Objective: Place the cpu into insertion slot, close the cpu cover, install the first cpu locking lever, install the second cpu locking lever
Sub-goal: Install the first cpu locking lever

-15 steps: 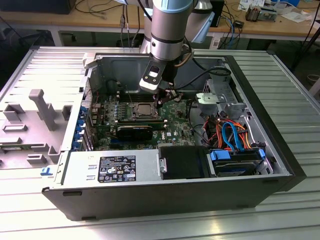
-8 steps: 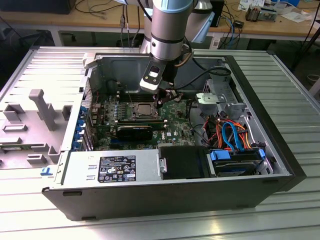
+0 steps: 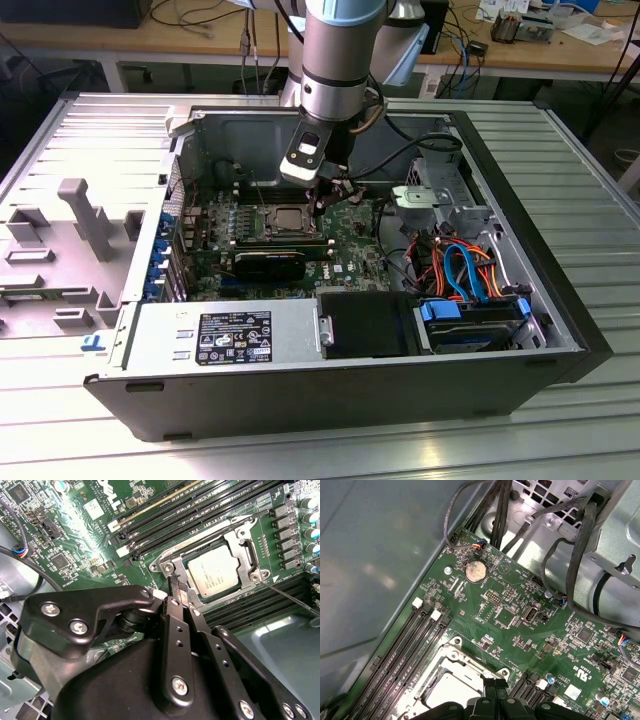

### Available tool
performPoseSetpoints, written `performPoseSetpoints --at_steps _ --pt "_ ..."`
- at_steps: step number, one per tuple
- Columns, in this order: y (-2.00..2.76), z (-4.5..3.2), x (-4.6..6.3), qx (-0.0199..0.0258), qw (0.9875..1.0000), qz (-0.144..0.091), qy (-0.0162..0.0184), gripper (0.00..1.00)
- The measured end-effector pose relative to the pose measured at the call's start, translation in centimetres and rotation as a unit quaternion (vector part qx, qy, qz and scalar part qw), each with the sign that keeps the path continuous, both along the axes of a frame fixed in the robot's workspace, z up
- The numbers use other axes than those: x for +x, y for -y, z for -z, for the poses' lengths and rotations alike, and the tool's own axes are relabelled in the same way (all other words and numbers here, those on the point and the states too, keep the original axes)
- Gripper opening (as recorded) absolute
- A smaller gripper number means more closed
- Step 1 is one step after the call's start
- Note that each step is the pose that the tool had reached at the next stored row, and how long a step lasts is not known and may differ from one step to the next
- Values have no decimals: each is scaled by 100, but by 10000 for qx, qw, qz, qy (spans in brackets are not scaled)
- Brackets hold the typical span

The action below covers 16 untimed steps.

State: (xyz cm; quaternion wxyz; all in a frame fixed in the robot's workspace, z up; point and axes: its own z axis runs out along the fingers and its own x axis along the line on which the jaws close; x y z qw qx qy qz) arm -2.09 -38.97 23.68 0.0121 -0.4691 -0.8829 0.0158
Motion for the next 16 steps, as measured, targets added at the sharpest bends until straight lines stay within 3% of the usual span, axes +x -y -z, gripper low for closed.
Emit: performPoseSetpoints --at_steps 16 --pt "0 0 0 0 10000 -53 0 11"
